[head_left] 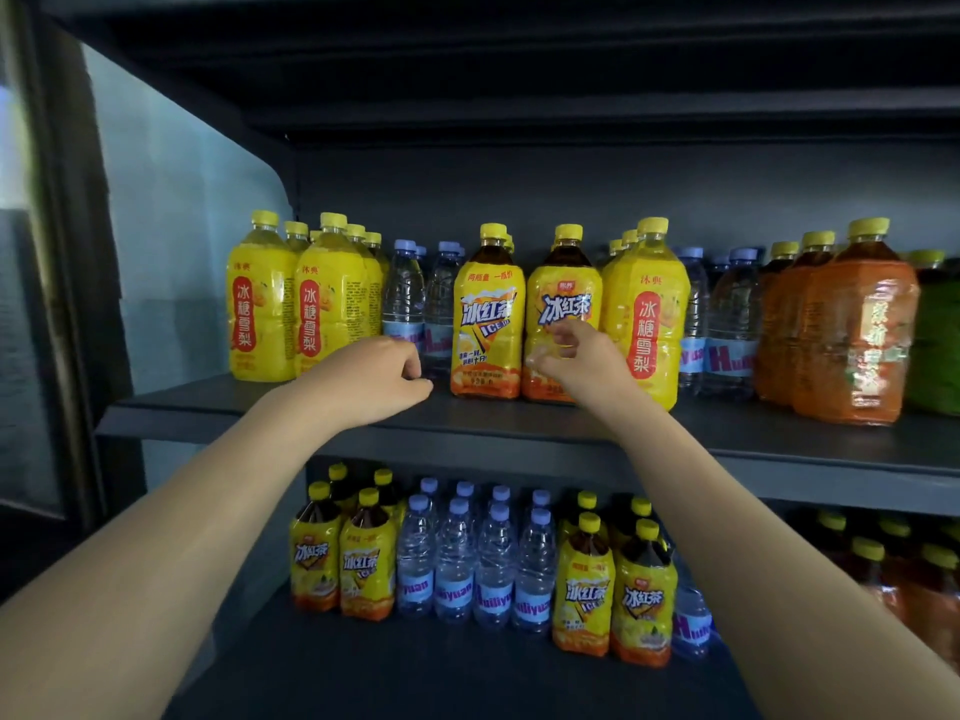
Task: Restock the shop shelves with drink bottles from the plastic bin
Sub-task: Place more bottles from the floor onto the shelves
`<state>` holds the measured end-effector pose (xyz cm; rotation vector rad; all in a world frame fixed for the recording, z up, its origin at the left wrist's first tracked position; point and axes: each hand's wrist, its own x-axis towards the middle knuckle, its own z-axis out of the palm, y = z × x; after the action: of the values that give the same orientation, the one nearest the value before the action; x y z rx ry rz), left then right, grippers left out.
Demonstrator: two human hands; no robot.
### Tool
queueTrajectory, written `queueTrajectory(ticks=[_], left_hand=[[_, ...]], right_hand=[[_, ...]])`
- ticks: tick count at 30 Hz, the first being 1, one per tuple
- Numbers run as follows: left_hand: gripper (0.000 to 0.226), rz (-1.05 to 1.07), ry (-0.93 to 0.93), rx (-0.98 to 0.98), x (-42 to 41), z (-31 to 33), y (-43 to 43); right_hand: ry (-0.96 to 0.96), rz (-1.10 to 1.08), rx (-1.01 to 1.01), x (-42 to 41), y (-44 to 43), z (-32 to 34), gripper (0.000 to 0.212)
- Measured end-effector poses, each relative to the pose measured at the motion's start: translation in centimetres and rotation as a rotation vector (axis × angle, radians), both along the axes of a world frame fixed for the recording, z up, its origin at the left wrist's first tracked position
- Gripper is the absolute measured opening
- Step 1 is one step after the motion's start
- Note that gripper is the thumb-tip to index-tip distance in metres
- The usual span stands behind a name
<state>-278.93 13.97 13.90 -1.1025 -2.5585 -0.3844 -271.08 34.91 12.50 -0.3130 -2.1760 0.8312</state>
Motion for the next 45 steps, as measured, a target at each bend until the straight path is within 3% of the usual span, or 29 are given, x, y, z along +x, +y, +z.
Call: queueTrajectory(ticks=[17,28,36,45], left_hand=[[0.029,0.396,-0.071,0.12,17.3,-3.3,-1.6],[0.029,0.491,-0.036,0.128,27.1,-5.3,-1.8],[0.026,0.504,-0.061,0.134,34.8,-7.8,-0.5],[0.031,0.635,-0.093,0.117,42.7,-10.0,0.1]], right_hand=[[-0.061,0.444,0.008,9.0,0.0,-4.2,0.055],[-0.152,0.577,-0.184,17.4,-0.1,-6.1,0.05],[-0.275,0.581,0.025,24.9,0.2,-8.8,0.054],[-0.527,0.551,0.432,29.5,0.3,-12.2,0.054]])
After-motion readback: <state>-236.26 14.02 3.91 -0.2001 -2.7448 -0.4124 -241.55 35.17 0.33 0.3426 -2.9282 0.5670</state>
